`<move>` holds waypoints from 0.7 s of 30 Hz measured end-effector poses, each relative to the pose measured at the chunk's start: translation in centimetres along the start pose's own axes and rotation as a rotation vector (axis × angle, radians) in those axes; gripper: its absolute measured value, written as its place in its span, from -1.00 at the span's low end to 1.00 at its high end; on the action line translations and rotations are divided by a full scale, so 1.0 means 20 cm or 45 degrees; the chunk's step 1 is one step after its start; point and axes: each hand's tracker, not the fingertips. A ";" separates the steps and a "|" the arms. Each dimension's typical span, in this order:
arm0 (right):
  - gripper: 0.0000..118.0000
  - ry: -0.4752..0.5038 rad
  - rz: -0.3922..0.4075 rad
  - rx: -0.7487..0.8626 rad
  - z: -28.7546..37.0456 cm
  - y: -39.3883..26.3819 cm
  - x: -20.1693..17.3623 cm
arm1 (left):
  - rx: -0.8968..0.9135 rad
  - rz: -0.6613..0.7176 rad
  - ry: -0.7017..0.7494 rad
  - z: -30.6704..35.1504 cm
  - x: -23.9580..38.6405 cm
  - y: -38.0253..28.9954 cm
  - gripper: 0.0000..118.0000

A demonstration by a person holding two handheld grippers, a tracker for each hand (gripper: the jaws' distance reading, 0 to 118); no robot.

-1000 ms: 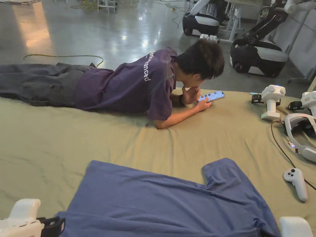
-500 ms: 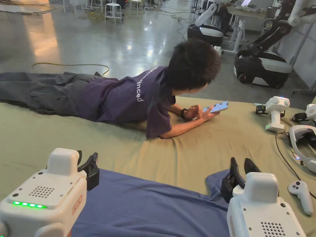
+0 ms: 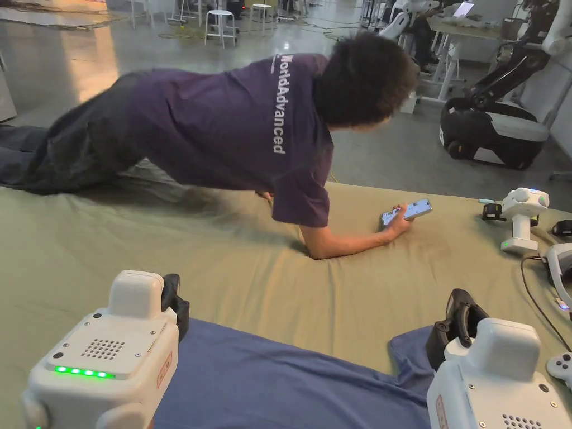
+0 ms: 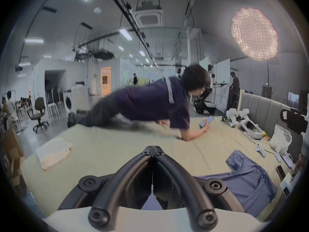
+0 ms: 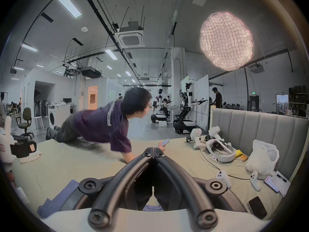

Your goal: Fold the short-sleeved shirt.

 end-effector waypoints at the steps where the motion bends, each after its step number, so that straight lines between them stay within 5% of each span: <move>1: -1.00 0.004 0.003 -0.015 -0.01 -0.01 0.01 | -0.078 0.016 -0.028 -0.08 -0.03 -0.01 -0.99; 10: -1.00 -0.012 0.059 -0.188 -0.11 -0.16 0.11 | -0.737 0.122 -0.121 -0.95 -0.30 -0.17 -0.98; 11: -1.00 -0.023 0.071 -0.213 -0.12 -0.18 0.12 | -0.795 0.106 -0.121 -1.01 -0.32 -0.20 -0.81; 13: -1.00 -0.042 0.079 -0.250 -0.13 -0.22 0.15 | -0.896 0.083 -0.119 -1.13 -0.34 -0.23 -0.02; 14: -1.00 -0.052 0.083 -0.268 -0.13 -0.23 0.17 | -0.944 0.097 -0.139 -1.18 -0.35 -0.25 0.09; 21: -1.00 -0.109 0.108 -0.383 -0.16 -0.35 0.27 | -1.104 0.113 -0.111 -1.39 -0.30 -0.37 0.09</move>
